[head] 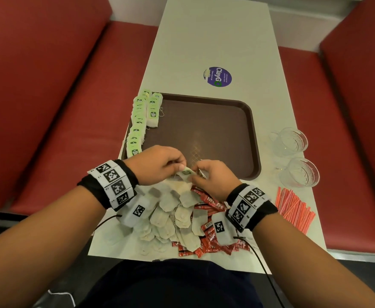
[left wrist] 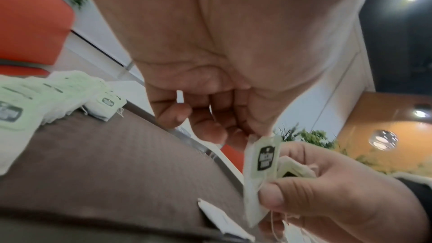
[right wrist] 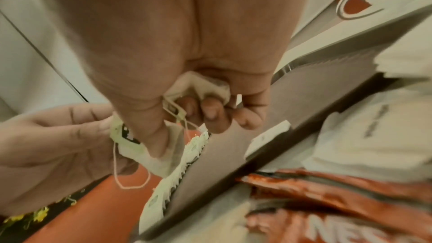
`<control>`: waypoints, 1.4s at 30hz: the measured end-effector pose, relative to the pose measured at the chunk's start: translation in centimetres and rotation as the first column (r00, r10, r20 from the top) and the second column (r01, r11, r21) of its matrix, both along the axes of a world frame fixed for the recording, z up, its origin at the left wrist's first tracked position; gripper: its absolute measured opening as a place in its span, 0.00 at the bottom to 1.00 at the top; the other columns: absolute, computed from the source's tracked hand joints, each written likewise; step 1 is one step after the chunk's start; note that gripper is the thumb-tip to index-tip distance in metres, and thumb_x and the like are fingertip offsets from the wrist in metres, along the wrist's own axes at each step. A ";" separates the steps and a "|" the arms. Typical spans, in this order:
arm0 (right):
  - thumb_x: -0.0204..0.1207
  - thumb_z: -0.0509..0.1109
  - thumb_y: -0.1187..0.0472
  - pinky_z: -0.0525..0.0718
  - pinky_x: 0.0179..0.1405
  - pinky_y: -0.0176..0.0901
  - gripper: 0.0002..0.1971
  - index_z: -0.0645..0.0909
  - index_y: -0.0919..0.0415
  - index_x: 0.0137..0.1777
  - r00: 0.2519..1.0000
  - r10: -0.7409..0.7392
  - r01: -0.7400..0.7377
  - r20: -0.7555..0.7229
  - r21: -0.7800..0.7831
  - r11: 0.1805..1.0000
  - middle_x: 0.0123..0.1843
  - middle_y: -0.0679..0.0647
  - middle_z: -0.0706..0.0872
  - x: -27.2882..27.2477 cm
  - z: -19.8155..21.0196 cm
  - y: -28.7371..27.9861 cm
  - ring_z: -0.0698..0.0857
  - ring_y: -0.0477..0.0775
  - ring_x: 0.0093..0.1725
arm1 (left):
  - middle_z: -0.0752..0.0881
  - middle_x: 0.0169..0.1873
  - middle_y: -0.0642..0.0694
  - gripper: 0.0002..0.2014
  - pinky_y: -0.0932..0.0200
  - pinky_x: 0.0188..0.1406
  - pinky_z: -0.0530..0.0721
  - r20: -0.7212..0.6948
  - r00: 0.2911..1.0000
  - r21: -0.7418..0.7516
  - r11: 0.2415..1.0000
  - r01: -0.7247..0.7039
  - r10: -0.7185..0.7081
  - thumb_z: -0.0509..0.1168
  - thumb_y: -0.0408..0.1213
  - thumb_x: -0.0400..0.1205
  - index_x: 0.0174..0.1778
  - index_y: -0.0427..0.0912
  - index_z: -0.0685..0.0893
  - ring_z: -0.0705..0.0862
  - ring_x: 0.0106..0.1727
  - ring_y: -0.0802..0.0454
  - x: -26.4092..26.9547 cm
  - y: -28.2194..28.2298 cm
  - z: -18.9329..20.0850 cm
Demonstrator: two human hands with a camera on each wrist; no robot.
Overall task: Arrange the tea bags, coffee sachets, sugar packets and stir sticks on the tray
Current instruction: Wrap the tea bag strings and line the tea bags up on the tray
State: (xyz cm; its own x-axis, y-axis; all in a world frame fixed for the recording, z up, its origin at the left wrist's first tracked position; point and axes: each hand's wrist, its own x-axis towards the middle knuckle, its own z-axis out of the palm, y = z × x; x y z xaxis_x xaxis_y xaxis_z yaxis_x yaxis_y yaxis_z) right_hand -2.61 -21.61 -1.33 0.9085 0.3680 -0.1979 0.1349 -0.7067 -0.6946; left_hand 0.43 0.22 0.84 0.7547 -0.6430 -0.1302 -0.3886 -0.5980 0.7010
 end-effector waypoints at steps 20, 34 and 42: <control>0.77 0.62 0.71 0.76 0.36 0.49 0.10 0.63 0.59 0.47 0.988 -0.076 0.095 -0.132 0.149 0.984 0.43 0.60 0.80 4.3 0.4 2.5 0.76 0.56 0.37 | 0.86 0.48 0.52 0.18 0.58 0.50 0.77 0.156 0.875 0.375 0.792 -0.482 0.458 0.74 0.41 0.80 0.65 0.48 0.82 0.83 0.50 0.52 14.1 5.5 -2.8; 0.76 0.68 0.65 0.83 0.39 0.47 0.04 0.77 0.56 0.45 0.997 -0.040 0.045 -0.067 0.071 0.996 0.40 0.54 0.86 4.5 -0.8 1.9 0.84 0.56 0.39 | 0.85 0.53 0.44 0.26 0.51 0.46 0.81 0.287 0.830 0.471 0.684 -0.557 0.478 0.72 0.56 0.75 0.63 0.46 0.77 0.84 0.56 0.39 17.7 3.6 -4.7; 0.76 0.76 0.59 0.83 0.51 0.41 0.03 0.86 0.51 0.42 1.000 -0.027 0.028 -0.007 0.113 0.993 0.45 0.44 0.86 5.0 -1.2 1.5 0.84 0.43 0.47 | 0.86 0.51 0.43 0.25 0.46 0.52 0.86 0.262 0.876 0.580 0.659 -0.479 0.406 0.71 0.58 0.75 0.58 0.44 0.79 0.84 0.52 0.40 17.1 2.4 -4.5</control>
State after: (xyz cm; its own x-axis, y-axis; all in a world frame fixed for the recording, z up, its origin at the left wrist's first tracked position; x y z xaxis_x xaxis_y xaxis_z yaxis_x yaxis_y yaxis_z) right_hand 2.39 -20.07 -2.56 0.9176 0.3632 -0.1613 0.1126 -0.6268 -0.7710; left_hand 17.57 2.61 -3.62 0.9605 -0.0349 -0.2760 -0.0096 -0.9957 0.0923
